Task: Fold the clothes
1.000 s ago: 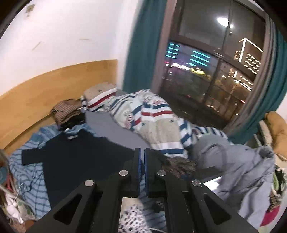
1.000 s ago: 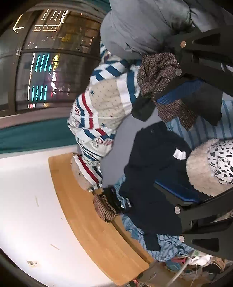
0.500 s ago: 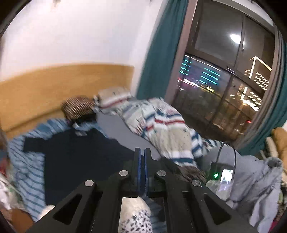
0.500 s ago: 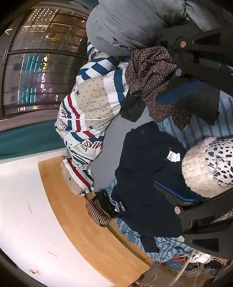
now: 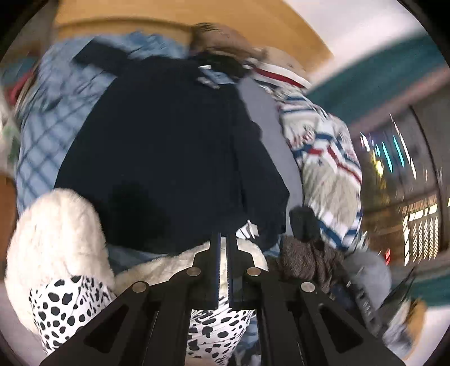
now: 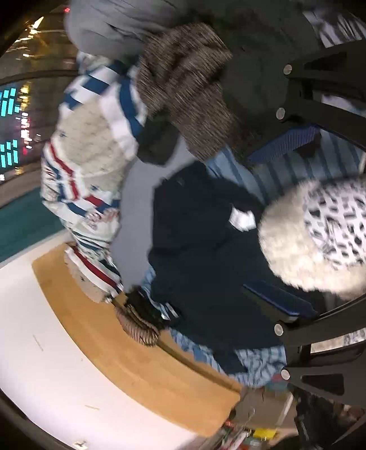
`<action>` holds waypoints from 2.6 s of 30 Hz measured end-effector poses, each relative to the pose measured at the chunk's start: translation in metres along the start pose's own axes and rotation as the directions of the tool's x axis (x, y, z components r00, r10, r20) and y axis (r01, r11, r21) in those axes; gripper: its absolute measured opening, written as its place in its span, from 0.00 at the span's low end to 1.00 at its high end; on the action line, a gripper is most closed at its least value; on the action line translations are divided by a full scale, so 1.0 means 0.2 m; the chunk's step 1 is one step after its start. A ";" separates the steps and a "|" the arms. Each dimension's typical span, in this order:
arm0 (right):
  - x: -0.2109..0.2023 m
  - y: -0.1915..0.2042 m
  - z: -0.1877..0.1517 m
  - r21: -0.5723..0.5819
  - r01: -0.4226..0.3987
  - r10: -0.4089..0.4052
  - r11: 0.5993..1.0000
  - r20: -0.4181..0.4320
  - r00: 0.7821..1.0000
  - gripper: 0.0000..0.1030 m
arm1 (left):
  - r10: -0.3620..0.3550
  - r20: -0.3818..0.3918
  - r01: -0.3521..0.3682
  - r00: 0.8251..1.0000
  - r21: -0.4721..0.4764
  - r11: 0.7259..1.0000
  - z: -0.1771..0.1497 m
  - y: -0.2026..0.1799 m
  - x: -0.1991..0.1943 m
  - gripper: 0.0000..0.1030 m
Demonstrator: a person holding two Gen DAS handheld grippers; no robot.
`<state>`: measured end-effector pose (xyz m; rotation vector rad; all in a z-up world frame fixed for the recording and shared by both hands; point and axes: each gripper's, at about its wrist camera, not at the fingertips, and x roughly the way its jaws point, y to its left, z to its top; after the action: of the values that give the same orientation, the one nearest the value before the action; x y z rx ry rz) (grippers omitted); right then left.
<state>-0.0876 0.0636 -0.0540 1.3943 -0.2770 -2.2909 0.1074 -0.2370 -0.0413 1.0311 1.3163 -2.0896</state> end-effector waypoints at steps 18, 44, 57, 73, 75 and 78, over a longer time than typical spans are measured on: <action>0.12 0.48 -0.33 -0.297 -0.083 0.092 0.951 0.016 0.996 0.85 | 0.025 0.039 -0.026 0.999 0.015 1.000 -0.03 0.18 -0.16 0.60; 0.73 -0.37 0.11 0.286 -0.176 0.182 0.942 0.005 0.983 0.47 | -0.254 -0.084 0.237 0.964 -0.175 0.956 0.13 0.18 0.59 0.60; 1.40 -0.35 0.53 -0.132 0.173 -0.196 0.976 -0.180 0.964 0.52 | -0.147 -0.109 0.117 0.983 -0.246 0.962 0.11 -0.03 0.92 0.60; 1.33 -0.33 0.61 -0.117 0.160 -0.177 0.980 -0.158 0.971 0.04 | -0.179 -0.115 0.142 0.977 -0.275 0.951 0.08 0.06 0.86 0.60; 1.21 -0.25 0.62 -0.126 0.088 -0.105 0.988 -0.134 0.985 0.04 | -0.215 -0.114 0.175 0.970 -0.289 0.941 0.09 0.07 0.84 0.60; 1.04 -0.10 0.61 -0.162 0.020 -0.036 0.987 -0.096 0.995 0.04 | -0.260 -0.099 0.221 0.961 -0.297 0.929 0.08 0.10 0.78 0.60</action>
<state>-0.2820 -0.0224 -0.1694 1.4301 -0.0401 -2.2046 0.0212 -0.2599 -0.1713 0.9389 1.8328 -1.9462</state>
